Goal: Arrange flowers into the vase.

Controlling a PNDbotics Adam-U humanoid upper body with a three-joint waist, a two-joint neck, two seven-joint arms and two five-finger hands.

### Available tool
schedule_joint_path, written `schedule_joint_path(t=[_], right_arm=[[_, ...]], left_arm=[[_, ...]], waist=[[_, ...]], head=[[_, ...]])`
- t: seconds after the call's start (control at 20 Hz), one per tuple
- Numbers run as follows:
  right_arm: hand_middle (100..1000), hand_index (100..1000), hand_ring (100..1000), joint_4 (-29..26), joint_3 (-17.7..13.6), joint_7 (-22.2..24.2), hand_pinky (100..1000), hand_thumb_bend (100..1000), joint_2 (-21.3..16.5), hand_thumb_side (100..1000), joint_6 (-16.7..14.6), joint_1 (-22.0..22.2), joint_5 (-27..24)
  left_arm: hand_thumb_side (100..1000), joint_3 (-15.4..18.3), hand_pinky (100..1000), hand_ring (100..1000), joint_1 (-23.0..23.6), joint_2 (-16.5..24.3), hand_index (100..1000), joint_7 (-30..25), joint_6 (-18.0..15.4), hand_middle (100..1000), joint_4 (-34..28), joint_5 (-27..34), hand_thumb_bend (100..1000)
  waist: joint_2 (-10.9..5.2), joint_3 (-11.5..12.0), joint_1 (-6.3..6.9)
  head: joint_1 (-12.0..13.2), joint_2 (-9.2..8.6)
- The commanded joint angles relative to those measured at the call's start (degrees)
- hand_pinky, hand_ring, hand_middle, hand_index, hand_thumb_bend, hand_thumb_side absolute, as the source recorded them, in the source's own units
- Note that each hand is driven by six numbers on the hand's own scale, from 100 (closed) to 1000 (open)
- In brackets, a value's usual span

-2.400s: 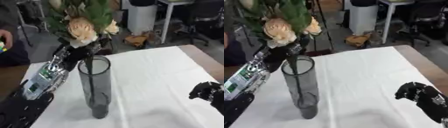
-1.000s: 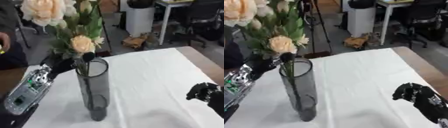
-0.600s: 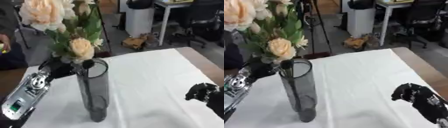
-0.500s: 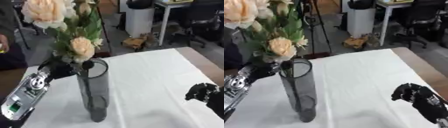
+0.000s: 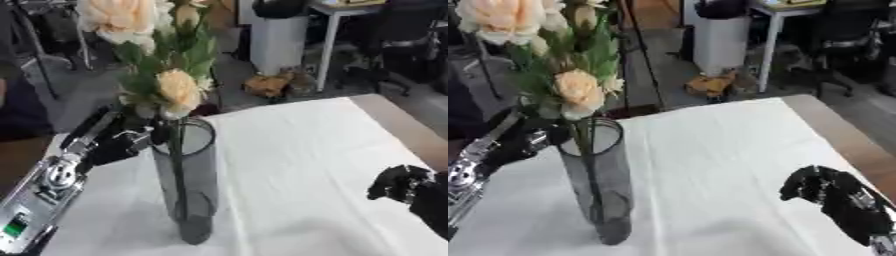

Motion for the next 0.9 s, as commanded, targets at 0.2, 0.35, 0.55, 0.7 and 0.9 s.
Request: schedule_joint_path(t=[0.2, 0.35, 0.55, 0.7, 0.9], right_arm=[[594, 669, 660, -0.79, -0.73, -0.19, 680, 730, -0.88, 746, -0.08, -0.58, 0.42], [594, 669, 660, -0.80, -0.72, -0.19, 680, 730, -0.86, 747, -0.08, -0.57, 0.43], [593, 669, 660, -0.83, -0.83, -0.26, 680, 730, -0.87, 747, -0.10, -0.55, 0.44], [593, 669, 659, -0.86, -0.90, -0.33, 680, 729, -0.86, 748, -0.06, -0.48, 0.47], [593, 669, 659, -0.94, -1.02, -0.43, 680, 730, -0.92, 747, -0.06, -0.46, 0.49]], left_arm=[[718, 2.64, 767, 736, 1.33, 0.55, 868, 1.48, -0.87, 567, -1.43, 0.55, 1000], [735, 4.52, 758, 733, 4.77, 0.34, 865, 3.09, -2.36, 563, -2.82, 1.11, 1000], [747, 6.59, 754, 731, 7.79, -0.09, 861, 4.78, -4.27, 560, -4.25, 1.82, 1000], [745, 8.20, 752, 731, 9.88, -0.69, 862, 5.63, -5.98, 559, -5.16, 2.22, 1000], [753, 9.66, 739, 728, 11.77, -1.70, 862, 6.71, -8.51, 557, -5.77, 3.33, 1000]], waist=[[-0.29, 0.52, 0.23], [-0.27, 0.64, 0.21], [-0.18, 0.83, 0.23], [-0.11, 0.97, 0.28], [0.00, 1.11, 0.30]], head=[[-0.77, -0.82], [-0.83, -0.80], [-1.05, -0.84], [-1.26, -0.87], [-1.54, -0.85]])
